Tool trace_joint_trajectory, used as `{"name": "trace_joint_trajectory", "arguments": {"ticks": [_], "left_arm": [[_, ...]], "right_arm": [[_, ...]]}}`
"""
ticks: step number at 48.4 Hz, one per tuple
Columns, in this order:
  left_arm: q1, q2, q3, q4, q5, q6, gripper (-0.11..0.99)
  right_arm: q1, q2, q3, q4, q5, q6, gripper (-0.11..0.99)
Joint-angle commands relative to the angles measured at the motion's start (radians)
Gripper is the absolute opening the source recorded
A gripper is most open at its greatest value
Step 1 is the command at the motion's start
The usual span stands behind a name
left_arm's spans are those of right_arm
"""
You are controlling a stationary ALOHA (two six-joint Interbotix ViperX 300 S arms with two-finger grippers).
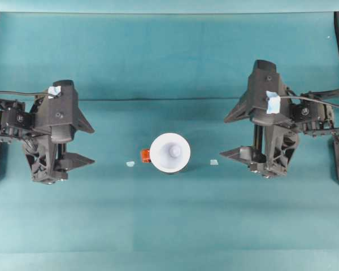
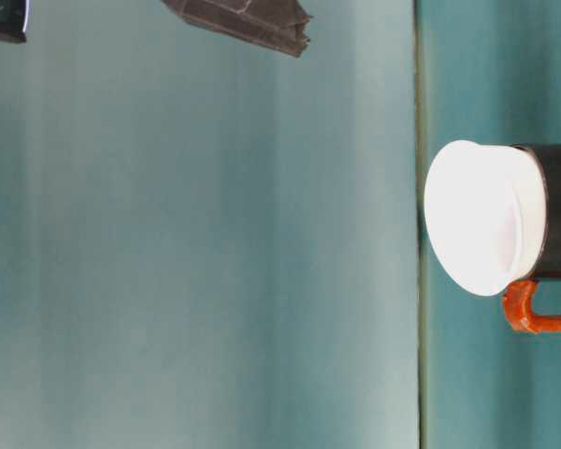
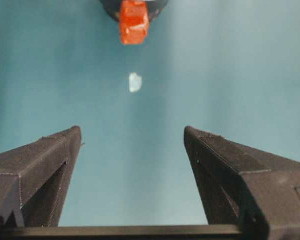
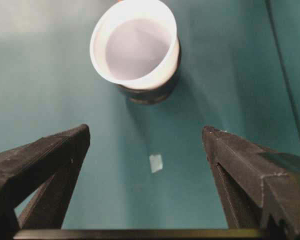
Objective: Put the paper cup into the moved red handle cup holder.
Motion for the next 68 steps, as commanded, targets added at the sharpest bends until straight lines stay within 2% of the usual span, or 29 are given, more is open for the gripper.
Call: {"name": "trace_joint_trajectory", "arguments": {"ticks": [1,10,23,29,68], "left_arm": [[-0.002,-0.011,-0.025,0.003,-0.008,-0.005,0.88],[-0.008,-0.009,-0.023,0.003,-0.021,0.002,0.88],[-0.012,-0.012,-0.002,0.003,-0.137,-0.003,0.88],[-0.015,-0.012,0.002,0.003,-0.138,-0.005,0.88],[-0.015,-0.008,0.011,0.003,-0.138,-0.006,0.88]], "right_arm": [[0.003,-0.026,0.002,0.000,-0.028,-0.009,0.80],[0.003,-0.057,0.025,0.000,-0.051,-0.011,0.80],[0.003,-0.077,0.052,0.000,-0.114,-0.023,0.77],[0.003,-0.080,0.058,0.000,-0.133,-0.032,0.77],[0.003,-0.080,0.066,0.000,-0.140,-0.023,0.77]]}}
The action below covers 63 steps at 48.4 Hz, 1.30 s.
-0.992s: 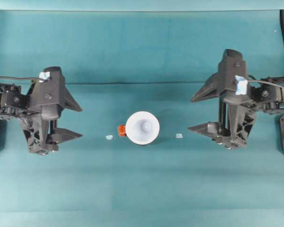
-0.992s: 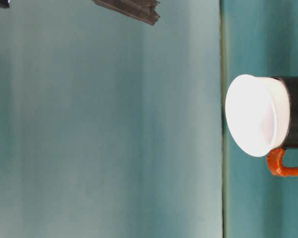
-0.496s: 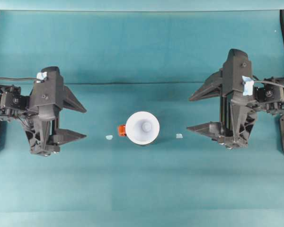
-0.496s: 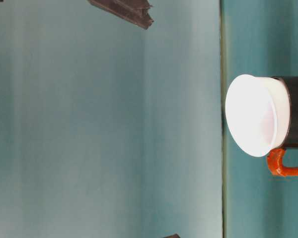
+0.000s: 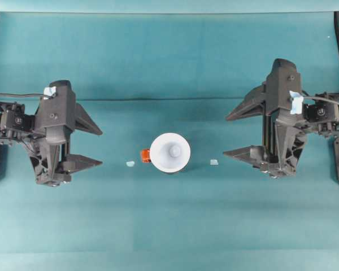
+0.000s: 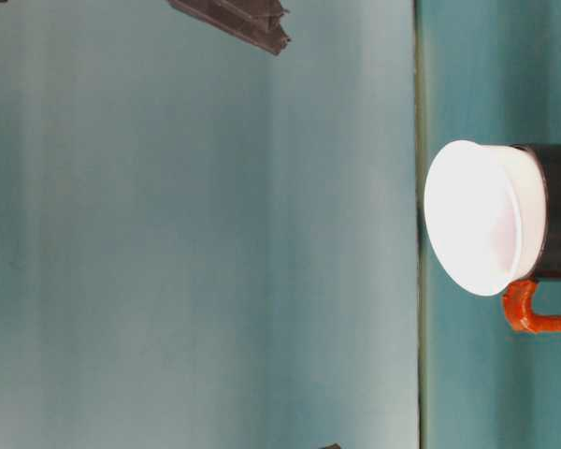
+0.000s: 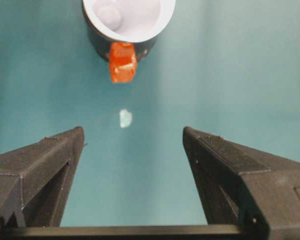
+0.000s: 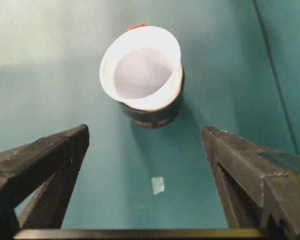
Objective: Put the paper cup into the moved red handle cup holder.
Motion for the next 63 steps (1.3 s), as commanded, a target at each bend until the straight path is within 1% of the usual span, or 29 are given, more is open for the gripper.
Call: {"name": "trace_joint_trajectory", "arguments": {"ticks": [1,2,13,14,19,20,24,25,58,63], "left_arm": [[0.000,-0.003,-0.009,0.000,-0.009,-0.002,0.88],[0.000,-0.005,-0.009,0.002,-0.009,-0.002,0.88],[0.000,-0.005,-0.009,0.002,-0.009,-0.003,0.88],[0.000,-0.003,-0.009,0.002,-0.009,-0.003,0.88],[-0.002,-0.003,-0.009,0.000,-0.014,-0.003,0.88],[0.000,-0.003,-0.009,0.002,-0.012,-0.003,0.88],[0.000,-0.003,-0.009,0.000,-0.012,-0.003,0.88],[-0.002,-0.003,-0.009,0.002,-0.014,-0.003,0.88],[0.000,-0.002,-0.008,0.002,-0.014,-0.005,0.88],[0.000,-0.002,-0.008,0.002,-0.012,-0.009,0.88]], "right_arm": [[0.003,-0.009,-0.011,0.000,-0.008,-0.002,0.77],[0.003,-0.009,-0.009,0.000,-0.008,0.000,0.77],[0.003,-0.009,-0.011,0.000,-0.009,-0.002,0.77],[0.003,-0.009,-0.011,-0.002,-0.008,-0.002,0.77],[0.003,-0.009,-0.009,0.000,-0.008,0.000,0.77],[0.003,-0.009,-0.009,0.000,-0.008,-0.002,0.77],[0.003,-0.011,-0.011,0.000,-0.008,0.000,0.77],[0.003,-0.009,-0.009,0.000,-0.008,0.000,0.77],[0.003,-0.009,-0.002,0.000,-0.008,0.002,0.77],[0.003,-0.009,0.003,0.000,-0.008,0.002,0.77]]}}
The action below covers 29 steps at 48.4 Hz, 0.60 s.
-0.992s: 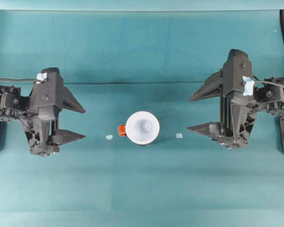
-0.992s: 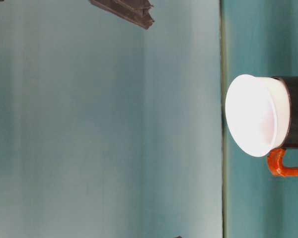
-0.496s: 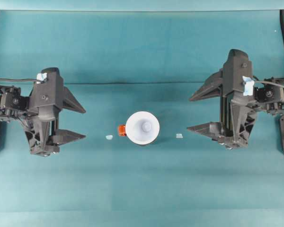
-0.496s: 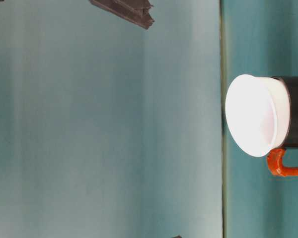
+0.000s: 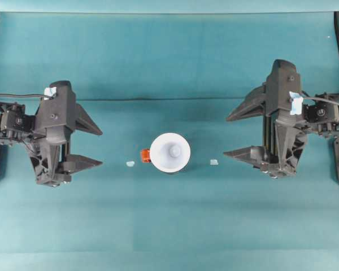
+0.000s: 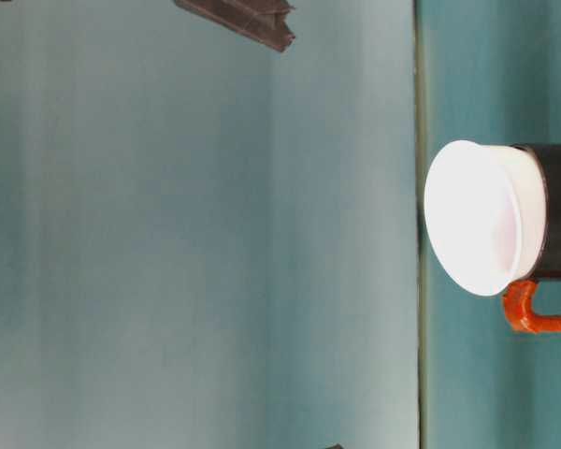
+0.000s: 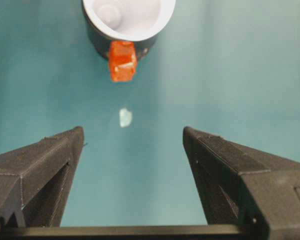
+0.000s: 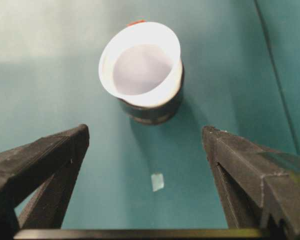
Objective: Put the paper cup into the moved red handle cup holder.
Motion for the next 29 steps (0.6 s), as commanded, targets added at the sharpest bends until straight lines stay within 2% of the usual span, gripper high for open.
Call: {"name": "trace_joint_trajectory", "arguments": {"ticks": [1,17,29], "left_arm": [[0.000,-0.005,-0.009,0.002,-0.005,-0.003,0.88],[0.000,0.002,-0.008,0.002,-0.006,-0.026,0.88],[-0.006,0.020,-0.008,0.002,-0.006,-0.026,0.88]], "right_arm": [[0.003,-0.009,-0.005,0.000,-0.006,0.002,0.77],[0.003,-0.015,0.009,0.000,-0.006,0.002,0.77],[0.003,-0.021,0.012,0.000,-0.006,0.002,0.77]]}}
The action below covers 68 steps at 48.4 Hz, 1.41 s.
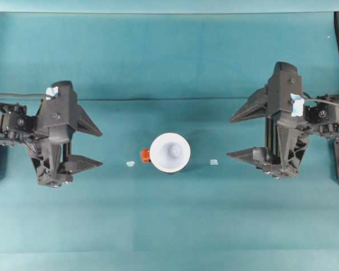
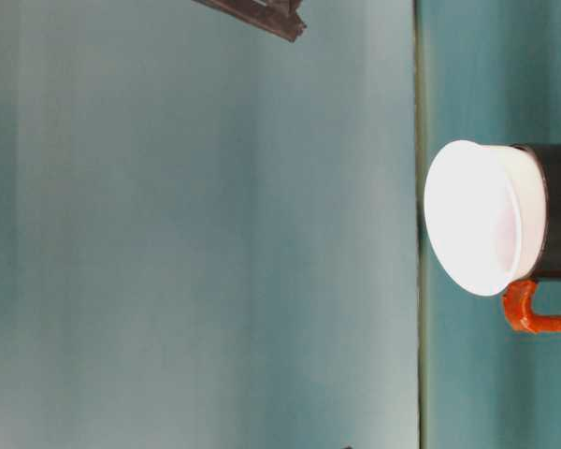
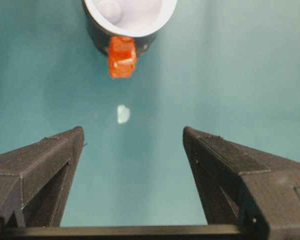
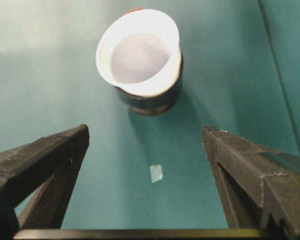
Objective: Put the paper cup into the moved red handle cup holder.
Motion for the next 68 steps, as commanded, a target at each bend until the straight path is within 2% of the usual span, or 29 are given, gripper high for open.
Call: {"name": "trace_joint_trajectory", "arguments": {"ticks": [1,68], "left_arm": [[-0.003,0.005,-0.008,0.003,-0.006,-0.002,0.88],[-0.003,0.011,-0.006,0.003,-0.021,-0.002,0.88]], "right_arm": [[0.003,-0.011,-0.008,-0.002,-0.006,0.002,0.77],[0.000,-0.012,0.008,-0.002,-0.025,0.002,0.77]]}}
